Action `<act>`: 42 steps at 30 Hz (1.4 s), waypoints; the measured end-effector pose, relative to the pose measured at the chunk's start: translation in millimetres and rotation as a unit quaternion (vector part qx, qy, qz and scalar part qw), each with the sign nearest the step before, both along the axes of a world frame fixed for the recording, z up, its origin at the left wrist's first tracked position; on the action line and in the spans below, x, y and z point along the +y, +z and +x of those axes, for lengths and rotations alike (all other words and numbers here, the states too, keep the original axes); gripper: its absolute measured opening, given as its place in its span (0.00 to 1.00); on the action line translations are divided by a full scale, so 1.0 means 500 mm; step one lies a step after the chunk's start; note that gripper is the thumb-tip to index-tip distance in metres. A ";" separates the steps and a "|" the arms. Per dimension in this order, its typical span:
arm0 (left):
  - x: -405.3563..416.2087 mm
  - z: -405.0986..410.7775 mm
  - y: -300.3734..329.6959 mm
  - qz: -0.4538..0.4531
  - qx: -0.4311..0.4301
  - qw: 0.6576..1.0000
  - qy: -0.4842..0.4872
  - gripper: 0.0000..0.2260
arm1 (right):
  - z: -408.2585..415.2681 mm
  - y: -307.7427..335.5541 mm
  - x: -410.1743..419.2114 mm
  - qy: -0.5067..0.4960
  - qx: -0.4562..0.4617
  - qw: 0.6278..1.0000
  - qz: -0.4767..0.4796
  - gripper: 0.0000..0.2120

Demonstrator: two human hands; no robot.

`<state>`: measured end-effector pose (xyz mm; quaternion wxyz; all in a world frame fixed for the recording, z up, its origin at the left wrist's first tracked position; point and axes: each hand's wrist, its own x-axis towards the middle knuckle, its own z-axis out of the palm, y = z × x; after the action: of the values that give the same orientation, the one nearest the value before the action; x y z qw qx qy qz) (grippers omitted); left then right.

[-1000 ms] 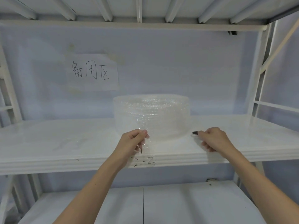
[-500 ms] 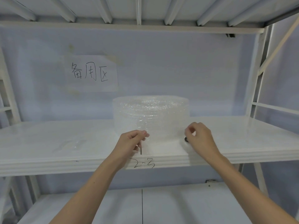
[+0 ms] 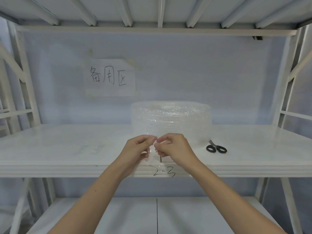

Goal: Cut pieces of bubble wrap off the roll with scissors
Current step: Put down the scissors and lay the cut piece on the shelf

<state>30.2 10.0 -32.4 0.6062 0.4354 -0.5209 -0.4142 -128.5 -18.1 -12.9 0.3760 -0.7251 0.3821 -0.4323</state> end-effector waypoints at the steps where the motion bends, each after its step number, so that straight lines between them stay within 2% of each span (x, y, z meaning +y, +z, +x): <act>1: 0.002 0.006 0.001 0.000 -0.004 1.000 0.005 0.04 | 0.006 -0.001 -0.001 0.008 -0.005 1.000 0.008 0.06; 8: 0.016 0.047 0.011 -0.045 -0.035 0.998 0.040 0.07 | 0.037 0.000 -0.008 0.042 -0.083 0.991 0.101 0.04; 12: 0.026 0.061 0.000 -0.053 -0.056 0.996 0.047 0.08 | 0.054 0.000 -0.010 0.064 -0.146 0.976 0.149 0.07; 18: 0.030 0.079 -0.016 -0.046 -0.022 0.998 0.026 0.06 | 0.066 -0.001 -0.009 0.084 -0.182 0.964 0.174 0.03; 28: 0.037 0.075 -0.018 -0.040 -0.008 0.999 0.018 0.10 | 0.065 0.002 -0.009 0.108 -0.235 0.943 0.208 0.07; 32: 0.039 0.084 -0.016 -0.043 -0.026 0.998 0.025 0.10 | 0.074 0.007 -0.008 0.117 -0.192 0.960 0.168 0.10; 37: 0.046 0.107 -0.011 -0.029 -0.008 0.999 0.024 0.15 | 0.102 0.005 -0.020 0.084 -0.134 0.982 0.105 0.06; 40: 0.056 0.122 -0.011 -0.025 0.007 0.999 0.020 0.09 | 0.126 0.002 -0.029 0.074 -0.119 0.986 0.088 0.05; 42: 0.059 0.134 -0.016 -0.021 -0.028 0.998 0.046 0.06 | 0.144 -0.002 -0.033 0.075 -0.117 0.987 0.086 0.04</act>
<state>97.5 39.7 -40.2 0.6184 0.4577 -0.5258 -0.3628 -56.5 -34.6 -13.9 0.5107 -0.6611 0.3157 -0.4499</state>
